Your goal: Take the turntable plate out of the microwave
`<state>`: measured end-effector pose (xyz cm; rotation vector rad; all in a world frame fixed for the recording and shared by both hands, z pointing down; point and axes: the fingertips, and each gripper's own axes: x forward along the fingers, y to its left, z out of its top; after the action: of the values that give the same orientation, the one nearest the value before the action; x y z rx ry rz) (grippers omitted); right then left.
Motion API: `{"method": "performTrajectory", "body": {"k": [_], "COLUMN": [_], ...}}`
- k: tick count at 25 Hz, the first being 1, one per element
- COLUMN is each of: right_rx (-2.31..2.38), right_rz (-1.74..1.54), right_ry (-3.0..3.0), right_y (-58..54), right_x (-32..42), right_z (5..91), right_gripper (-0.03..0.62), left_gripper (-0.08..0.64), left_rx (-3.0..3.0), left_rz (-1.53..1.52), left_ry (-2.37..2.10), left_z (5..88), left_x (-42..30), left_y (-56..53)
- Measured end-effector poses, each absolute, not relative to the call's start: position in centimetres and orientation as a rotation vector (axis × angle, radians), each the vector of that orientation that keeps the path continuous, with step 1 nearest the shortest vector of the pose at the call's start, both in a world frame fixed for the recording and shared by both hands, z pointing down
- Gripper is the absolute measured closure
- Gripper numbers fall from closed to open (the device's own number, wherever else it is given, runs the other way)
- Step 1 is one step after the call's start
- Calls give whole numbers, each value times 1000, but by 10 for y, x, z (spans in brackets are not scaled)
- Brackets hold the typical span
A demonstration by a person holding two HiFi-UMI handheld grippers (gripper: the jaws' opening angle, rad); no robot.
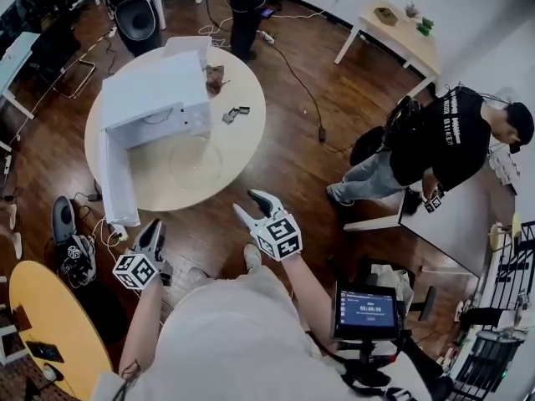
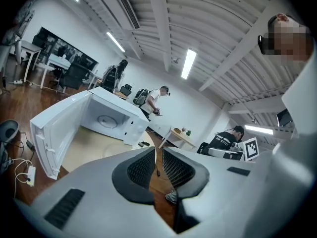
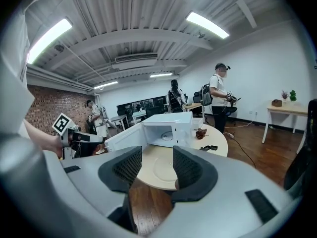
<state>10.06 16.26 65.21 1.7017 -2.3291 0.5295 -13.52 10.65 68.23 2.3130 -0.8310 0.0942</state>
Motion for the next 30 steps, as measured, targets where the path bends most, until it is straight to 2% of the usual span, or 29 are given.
{"method": "performTrajectory", "body": {"k": [14, 20, 30], "right_rx": [1693, 1764, 1769], "right_rz": [534, 536, 573], "right_ry": [-2315, -2308, -2327], "right_y": [165, 162, 160], "right_x": [103, 116, 146], "right_z": [659, 660, 669], "right_gripper": [397, 419, 419], "left_gripper": [514, 514, 514], "left_rx": [2275, 2271, 2271], "left_rz": [128, 157, 182], "left_ry": [-831, -820, -840], "left_z": [696, 703, 701], "left_x": [-136, -128, -101], "left_y": [103, 98, 97]}}
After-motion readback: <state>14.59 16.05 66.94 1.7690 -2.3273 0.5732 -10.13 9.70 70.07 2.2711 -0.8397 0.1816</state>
